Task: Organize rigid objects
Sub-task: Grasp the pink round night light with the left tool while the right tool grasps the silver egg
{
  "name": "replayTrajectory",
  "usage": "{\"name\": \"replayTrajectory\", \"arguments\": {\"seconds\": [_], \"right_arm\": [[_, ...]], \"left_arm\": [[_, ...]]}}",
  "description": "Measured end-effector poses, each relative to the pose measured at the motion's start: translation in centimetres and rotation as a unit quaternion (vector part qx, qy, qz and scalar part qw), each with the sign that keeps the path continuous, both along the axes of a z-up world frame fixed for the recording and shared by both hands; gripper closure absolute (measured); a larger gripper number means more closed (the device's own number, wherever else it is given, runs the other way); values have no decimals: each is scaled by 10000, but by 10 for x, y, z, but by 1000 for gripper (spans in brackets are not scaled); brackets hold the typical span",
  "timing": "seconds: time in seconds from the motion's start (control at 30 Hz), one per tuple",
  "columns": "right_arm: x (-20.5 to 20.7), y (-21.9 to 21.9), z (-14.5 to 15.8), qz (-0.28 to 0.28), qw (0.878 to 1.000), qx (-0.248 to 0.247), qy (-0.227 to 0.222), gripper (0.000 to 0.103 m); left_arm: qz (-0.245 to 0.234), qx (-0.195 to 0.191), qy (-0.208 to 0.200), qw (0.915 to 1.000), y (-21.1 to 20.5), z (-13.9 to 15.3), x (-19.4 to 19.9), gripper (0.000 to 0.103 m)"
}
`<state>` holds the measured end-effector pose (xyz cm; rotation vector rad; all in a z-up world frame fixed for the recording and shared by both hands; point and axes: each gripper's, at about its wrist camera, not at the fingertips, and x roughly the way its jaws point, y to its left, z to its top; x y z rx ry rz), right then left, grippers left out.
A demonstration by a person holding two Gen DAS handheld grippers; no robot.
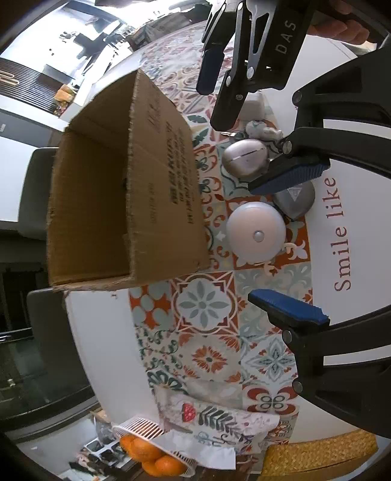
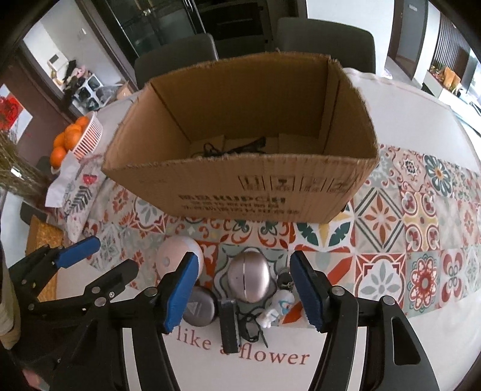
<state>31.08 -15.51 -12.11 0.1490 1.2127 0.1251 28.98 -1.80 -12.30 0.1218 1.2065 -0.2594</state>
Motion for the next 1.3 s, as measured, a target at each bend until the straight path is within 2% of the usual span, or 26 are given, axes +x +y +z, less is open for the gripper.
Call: {"name": "replayTrajectory", "arguments": {"seconds": [0.3, 0.57, 1.3], "right_arm": [[8, 4, -23, 125, 9987, 167, 456, 39], [16, 7, -46, 143, 9965, 180, 807, 39], [26, 20, -85, 138, 9909, 316, 1300, 39]], "left_arm": [[-140, -137, 555, 9983, -2, -27, 5, 35], [-73, -196, 877, 9959, -1, -45, 10, 35], [-156, -235, 1081, 9937, -12, -84, 29, 31]]}}
